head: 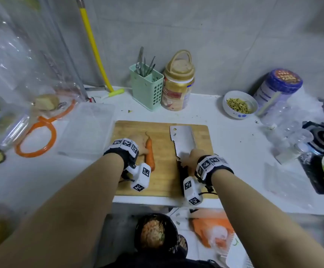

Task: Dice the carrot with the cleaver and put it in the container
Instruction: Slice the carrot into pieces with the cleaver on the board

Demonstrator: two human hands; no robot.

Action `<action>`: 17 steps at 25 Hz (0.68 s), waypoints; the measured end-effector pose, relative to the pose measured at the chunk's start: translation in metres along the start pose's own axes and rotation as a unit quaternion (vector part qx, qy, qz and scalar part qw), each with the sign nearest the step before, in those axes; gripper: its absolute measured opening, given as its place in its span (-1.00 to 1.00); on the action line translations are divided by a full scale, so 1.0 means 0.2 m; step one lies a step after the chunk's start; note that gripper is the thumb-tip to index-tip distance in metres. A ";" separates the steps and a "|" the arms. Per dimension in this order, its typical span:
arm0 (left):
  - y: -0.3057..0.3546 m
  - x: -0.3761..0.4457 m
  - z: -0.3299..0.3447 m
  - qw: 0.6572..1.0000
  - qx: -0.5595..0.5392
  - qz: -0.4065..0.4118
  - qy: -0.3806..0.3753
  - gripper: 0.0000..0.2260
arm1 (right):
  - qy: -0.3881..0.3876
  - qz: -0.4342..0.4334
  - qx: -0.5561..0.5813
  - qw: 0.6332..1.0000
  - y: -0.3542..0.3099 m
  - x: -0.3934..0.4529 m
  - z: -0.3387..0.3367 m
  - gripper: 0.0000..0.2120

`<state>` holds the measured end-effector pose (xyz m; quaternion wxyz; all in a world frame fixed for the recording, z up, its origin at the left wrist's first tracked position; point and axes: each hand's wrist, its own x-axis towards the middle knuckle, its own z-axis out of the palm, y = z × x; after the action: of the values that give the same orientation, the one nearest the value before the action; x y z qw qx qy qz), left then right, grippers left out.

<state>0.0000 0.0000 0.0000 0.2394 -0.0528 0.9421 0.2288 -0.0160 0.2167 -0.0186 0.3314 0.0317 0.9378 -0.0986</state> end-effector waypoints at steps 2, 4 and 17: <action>-0.01 0.01 0.01 1.000 -0.006 -0.010 0.016 -0.82 | 0.000 -0.003 0.010 1.000 0.01 -0.03 0.00 -0.63; -0.02 0.01 0.03 0.999 -0.018 -0.020 0.019 -0.80 | 0.002 -0.018 0.014 1.000 0.01 -0.05 0.01 -0.59; -0.03 0.06 0.15 0.995 -0.050 -0.073 0.042 -0.71 | 0.029 -0.005 0.033 0.999 0.00 -0.05 0.07 -0.59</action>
<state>0.0035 0.0094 -0.0320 0.2131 -0.1428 0.9321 0.2556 0.0003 0.2144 -0.0235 0.3025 0.0411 0.9434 -0.1297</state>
